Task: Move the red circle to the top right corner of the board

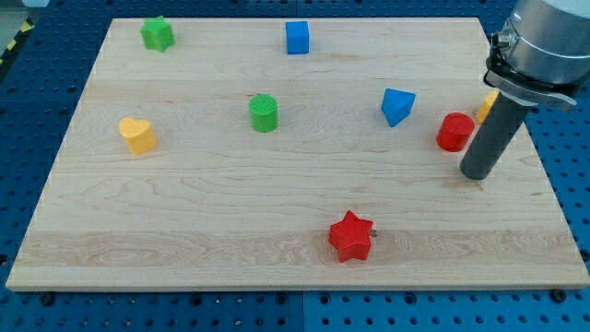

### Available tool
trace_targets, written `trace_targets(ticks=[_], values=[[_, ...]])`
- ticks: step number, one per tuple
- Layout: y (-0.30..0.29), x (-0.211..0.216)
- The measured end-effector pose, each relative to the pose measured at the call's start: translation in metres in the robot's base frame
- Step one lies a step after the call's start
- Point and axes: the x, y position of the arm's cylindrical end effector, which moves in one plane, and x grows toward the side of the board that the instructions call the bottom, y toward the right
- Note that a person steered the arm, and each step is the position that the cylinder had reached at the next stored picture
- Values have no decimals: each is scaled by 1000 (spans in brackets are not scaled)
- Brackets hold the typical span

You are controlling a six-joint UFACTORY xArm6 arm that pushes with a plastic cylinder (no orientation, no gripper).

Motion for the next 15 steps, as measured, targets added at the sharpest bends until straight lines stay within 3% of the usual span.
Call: trace_targets(ticks=[10,13,15], values=[[-5,-66],[-37,-70],[-53,-101]])
